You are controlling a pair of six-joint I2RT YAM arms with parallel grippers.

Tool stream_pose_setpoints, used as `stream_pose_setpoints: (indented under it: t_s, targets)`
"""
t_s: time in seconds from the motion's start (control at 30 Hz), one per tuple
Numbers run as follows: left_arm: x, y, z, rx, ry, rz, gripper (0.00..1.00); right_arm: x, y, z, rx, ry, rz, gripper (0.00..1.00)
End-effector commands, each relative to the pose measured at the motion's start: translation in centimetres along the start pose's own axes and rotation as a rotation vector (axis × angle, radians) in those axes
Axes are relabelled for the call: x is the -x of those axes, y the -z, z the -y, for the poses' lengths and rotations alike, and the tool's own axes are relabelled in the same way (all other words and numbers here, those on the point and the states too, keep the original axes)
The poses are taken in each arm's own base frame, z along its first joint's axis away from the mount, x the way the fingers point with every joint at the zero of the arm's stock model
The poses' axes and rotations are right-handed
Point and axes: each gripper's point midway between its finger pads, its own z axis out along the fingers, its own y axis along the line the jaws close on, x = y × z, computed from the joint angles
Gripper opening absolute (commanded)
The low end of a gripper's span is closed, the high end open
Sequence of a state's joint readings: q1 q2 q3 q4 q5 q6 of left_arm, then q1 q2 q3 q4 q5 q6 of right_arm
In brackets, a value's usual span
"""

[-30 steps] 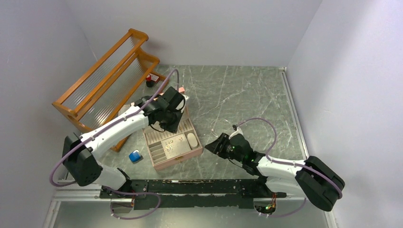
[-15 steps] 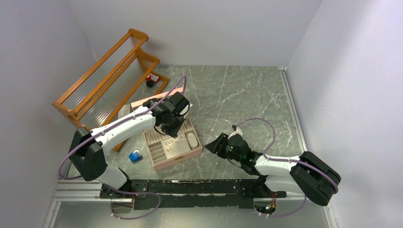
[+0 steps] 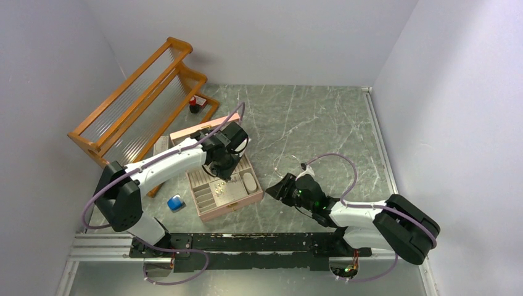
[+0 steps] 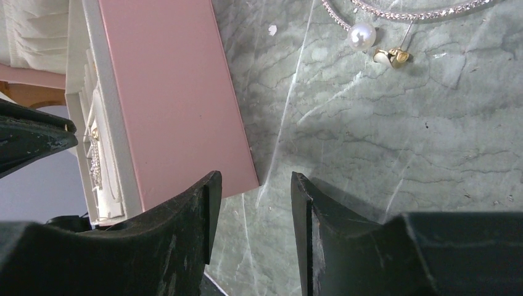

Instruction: Organize the mixed jewelry

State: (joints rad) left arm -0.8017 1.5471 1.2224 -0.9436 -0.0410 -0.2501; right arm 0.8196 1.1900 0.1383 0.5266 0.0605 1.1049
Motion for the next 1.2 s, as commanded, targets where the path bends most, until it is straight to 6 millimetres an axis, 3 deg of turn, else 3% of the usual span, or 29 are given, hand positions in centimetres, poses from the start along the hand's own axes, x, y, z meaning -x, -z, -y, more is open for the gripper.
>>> stream_pose_setpoints:
  t_s: [0.0,0.3,0.73,1.17]
  targets:
    - [0.0,-0.8,0.0,0.012,-0.011,0.004,0.1,0.6,-0.3,-0.5,0.011,-0.005,0.029,0.49]
    - [0.9,-1.1,0.0,0.022,0.004,0.039,0.09,0.4,-0.2,-0.4,0.02,-0.007,0.032,0.49]
    - [0.1,-2.1,-0.4,0.04,0.008,0.012,0.09,0.5,-0.2,-0.5,0.021,-0.009,0.033,0.49]
    - [1.1,-1.4,-0.2,0.038,0.016,0.049,0.09,0.4,-0.2,-0.5,0.023,-0.009,0.031,0.49]
